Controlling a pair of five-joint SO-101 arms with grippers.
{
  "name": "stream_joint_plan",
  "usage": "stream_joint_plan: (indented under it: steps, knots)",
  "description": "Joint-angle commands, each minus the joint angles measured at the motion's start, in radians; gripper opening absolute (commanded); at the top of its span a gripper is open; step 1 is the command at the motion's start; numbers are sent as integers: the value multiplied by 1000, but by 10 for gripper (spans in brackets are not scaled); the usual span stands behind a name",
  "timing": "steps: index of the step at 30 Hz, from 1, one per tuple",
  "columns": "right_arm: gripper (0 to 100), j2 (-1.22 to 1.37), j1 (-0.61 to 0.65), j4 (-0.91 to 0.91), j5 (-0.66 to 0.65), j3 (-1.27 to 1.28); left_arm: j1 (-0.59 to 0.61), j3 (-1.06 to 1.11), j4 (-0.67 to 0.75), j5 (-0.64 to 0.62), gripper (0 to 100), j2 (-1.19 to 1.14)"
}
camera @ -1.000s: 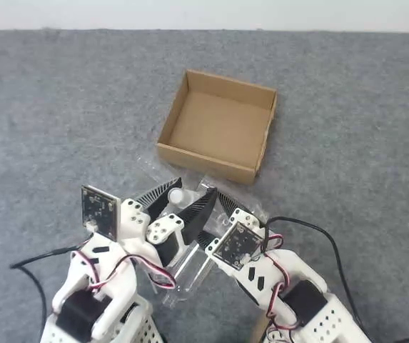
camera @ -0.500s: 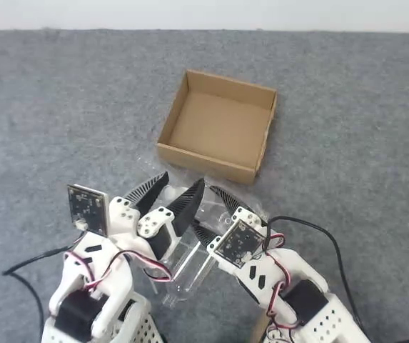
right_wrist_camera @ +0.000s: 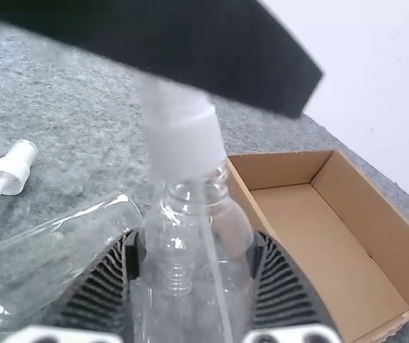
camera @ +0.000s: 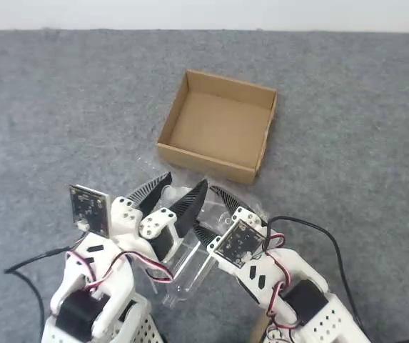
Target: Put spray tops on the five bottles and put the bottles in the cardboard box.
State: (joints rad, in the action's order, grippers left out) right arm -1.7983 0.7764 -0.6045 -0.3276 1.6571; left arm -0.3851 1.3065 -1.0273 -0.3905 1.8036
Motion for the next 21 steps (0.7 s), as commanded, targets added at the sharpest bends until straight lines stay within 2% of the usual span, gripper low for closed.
stream_joint_plan:
  steps: [1,7,10,15,21]
  knots:
    - [6,-18,-1,-12,-12,26,-55,27,75,-5,167,17]
    - [6,-18,-1,-12,-12,26,-78,38,97,66,32,17]
    - [6,-18,-1,-12,-12,26,-98,38,97,66,13,17]
    - [6,-18,-1,-12,-12,26,-107,31,97,66,21,17]
    - [6,-18,-1,-13,-12,26,-103,28,77,25,157,17]
